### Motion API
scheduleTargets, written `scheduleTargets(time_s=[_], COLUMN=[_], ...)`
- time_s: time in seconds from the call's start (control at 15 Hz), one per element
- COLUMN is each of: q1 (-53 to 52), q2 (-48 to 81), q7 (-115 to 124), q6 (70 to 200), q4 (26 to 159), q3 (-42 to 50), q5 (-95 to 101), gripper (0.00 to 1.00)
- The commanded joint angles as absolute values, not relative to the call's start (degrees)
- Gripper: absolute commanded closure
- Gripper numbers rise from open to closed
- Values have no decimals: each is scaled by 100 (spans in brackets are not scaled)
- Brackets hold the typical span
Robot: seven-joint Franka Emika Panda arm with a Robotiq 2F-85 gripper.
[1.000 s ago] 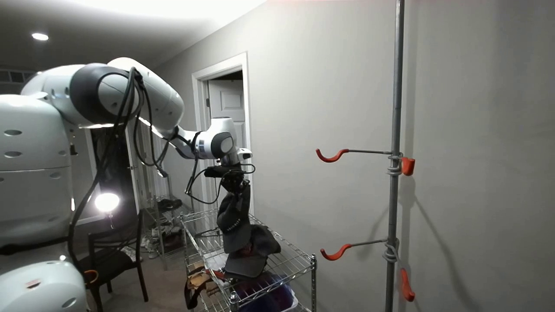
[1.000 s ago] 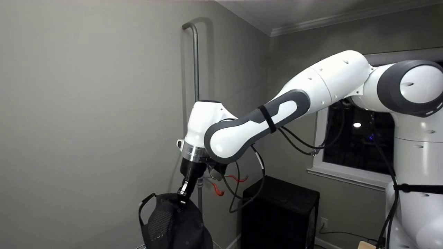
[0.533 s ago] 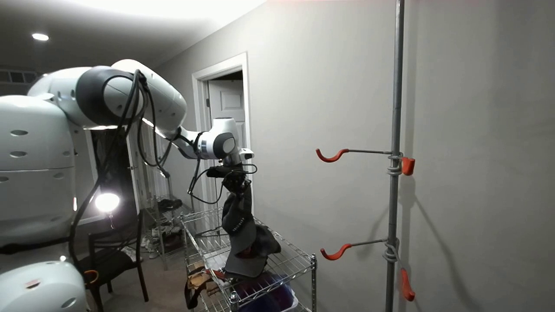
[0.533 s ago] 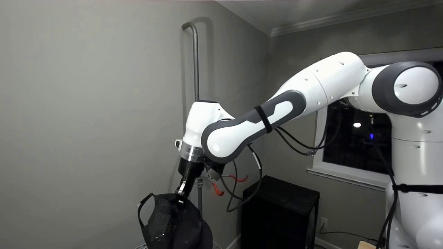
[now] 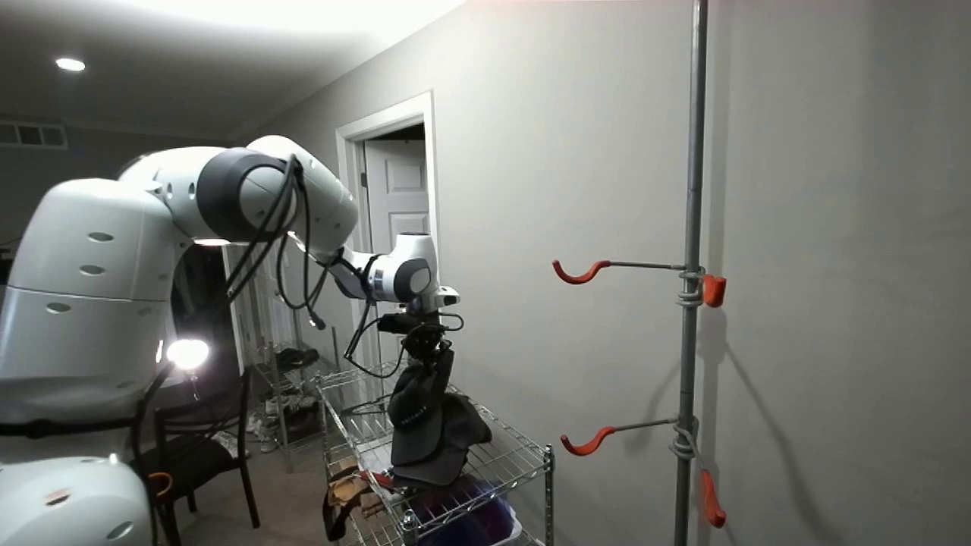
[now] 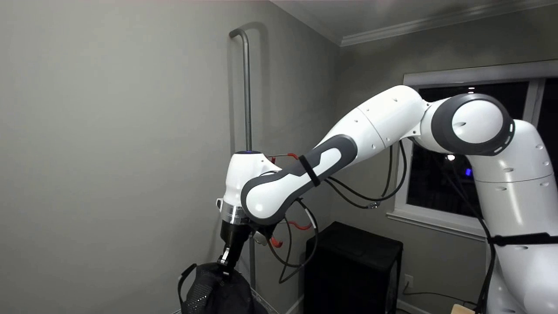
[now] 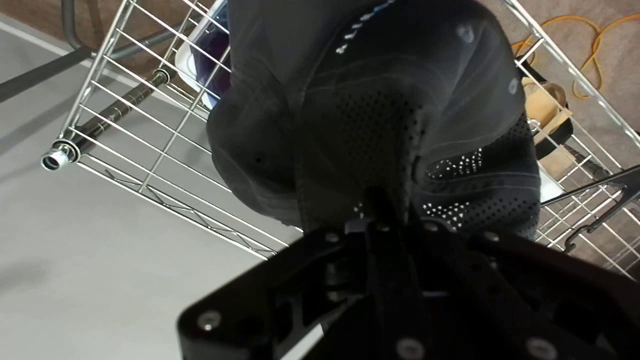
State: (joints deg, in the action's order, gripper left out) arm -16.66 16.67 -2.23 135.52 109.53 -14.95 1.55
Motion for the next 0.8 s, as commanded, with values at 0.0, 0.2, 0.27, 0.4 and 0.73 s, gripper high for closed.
scheduleTargets(time_s=[0.0, 0.2, 0.27, 0.4, 0.73], q1=[-1648, -1710, -1736, -1757, -1843], q2=[1902, 1972, 1972, 1936, 1798], q7=[-199, -19, 48, 91, 315], q6=[13484, 13608, 13645, 13682, 13737], q4=[10723, 10716, 10720, 10760, 10894], q3=[-1447, -1342, -1305, -1272, -1248], q5=[119, 274, 336, 407, 618], gripper=[96, 65, 58, 47, 16])
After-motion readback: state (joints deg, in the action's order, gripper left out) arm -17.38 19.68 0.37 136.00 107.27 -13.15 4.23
